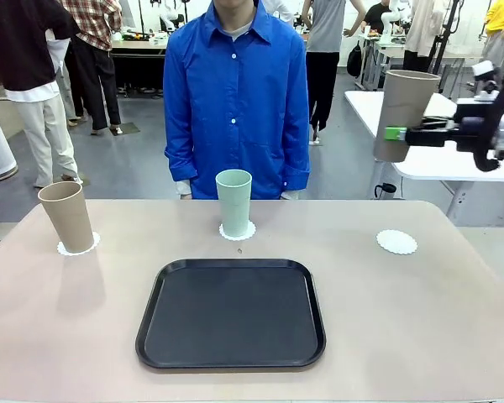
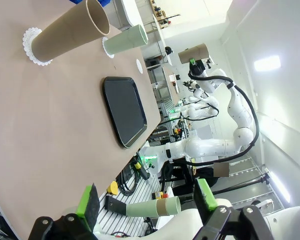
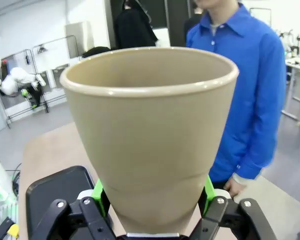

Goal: Place coasters on the table and set cups on them.
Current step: Take one Reusable plastic cup from the Flat Tray and place it on a coaster set by the human.

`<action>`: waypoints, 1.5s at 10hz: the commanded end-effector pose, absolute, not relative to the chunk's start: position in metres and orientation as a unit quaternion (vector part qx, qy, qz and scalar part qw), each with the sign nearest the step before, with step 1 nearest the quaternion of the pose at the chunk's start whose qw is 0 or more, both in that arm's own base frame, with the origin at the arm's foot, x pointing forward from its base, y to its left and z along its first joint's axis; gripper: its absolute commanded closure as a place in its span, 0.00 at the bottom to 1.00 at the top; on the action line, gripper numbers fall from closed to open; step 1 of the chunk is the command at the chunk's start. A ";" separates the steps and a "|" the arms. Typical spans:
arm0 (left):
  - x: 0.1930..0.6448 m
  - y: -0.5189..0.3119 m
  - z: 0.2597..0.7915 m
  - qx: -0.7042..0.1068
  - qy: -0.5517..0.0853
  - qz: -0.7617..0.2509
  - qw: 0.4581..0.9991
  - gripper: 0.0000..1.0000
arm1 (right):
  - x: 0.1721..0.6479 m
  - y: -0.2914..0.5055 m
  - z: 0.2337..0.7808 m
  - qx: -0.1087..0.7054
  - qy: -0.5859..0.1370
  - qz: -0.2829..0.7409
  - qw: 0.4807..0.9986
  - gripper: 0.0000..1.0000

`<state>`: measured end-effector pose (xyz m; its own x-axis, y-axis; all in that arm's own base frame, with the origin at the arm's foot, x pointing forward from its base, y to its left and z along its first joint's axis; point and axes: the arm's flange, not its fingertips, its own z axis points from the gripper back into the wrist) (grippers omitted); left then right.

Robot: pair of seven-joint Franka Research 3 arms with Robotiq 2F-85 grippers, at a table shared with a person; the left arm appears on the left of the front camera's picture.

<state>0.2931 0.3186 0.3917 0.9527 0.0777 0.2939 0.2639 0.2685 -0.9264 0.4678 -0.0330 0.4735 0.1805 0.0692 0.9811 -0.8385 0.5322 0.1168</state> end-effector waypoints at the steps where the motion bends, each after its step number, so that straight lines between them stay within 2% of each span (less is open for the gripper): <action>1: 0.292 0.317 0.395 -0.599 -0.139 -0.051 0.787 0.00 | 0.446 -0.040 0.478 0.351 -0.554 0.310 0.688 0.19; 7: 0.292 0.317 0.395 -0.599 -0.139 -0.051 0.787 0.00 | 0.445 -0.072 0.484 0.291 -0.570 0.285 0.713 0.19; 14: 0.292 0.317 0.395 -0.599 -0.139 -0.051 0.787 0.00 | 0.446 -0.076 0.481 0.301 -0.569 0.290 0.708 0.19; 15: 0.292 0.317 0.395 -0.599 -0.139 -0.051 0.787 0.00 | 0.462 -0.082 0.471 0.332 -0.550 0.337 0.688 0.19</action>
<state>0.2932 0.3186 0.3918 0.9526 0.0776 0.2940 0.2640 0.2686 -0.9264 0.4478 -0.0749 0.4782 0.1843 0.0770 0.9798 -0.7756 0.6238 0.0969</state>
